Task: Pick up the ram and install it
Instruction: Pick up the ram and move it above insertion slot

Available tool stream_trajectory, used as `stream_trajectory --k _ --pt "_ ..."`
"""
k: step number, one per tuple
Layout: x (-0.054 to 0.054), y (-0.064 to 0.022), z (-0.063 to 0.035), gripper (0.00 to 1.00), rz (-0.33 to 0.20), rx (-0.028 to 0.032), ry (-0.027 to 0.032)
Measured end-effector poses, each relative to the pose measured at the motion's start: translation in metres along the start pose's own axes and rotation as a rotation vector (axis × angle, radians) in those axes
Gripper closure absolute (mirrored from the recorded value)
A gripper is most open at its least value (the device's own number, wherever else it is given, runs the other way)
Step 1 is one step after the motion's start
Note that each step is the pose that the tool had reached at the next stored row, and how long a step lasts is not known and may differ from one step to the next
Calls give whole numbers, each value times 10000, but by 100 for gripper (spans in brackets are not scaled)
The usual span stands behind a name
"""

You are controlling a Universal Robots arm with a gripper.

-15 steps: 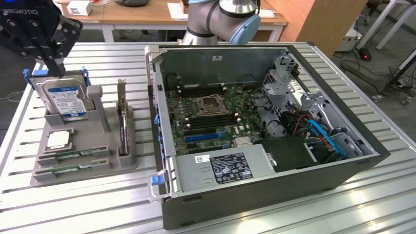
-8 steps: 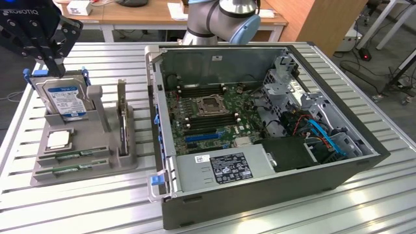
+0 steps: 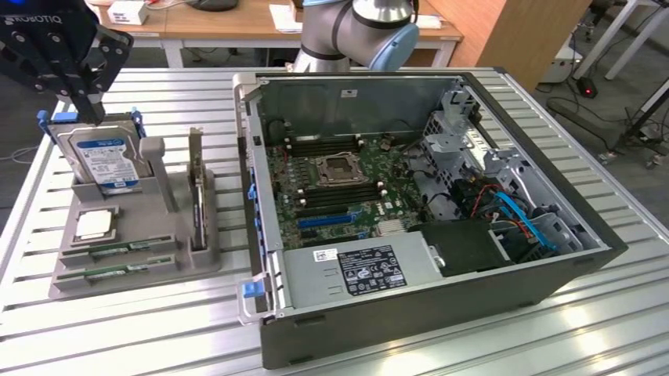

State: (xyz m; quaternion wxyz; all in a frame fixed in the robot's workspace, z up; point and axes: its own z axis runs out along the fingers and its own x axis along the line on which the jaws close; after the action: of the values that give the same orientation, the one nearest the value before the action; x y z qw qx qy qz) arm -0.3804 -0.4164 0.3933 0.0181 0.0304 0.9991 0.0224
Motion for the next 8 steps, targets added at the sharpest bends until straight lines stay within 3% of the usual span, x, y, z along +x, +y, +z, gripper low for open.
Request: stream_trajectory --k 8 --pt "0 0 2 91 -966 -32 45"
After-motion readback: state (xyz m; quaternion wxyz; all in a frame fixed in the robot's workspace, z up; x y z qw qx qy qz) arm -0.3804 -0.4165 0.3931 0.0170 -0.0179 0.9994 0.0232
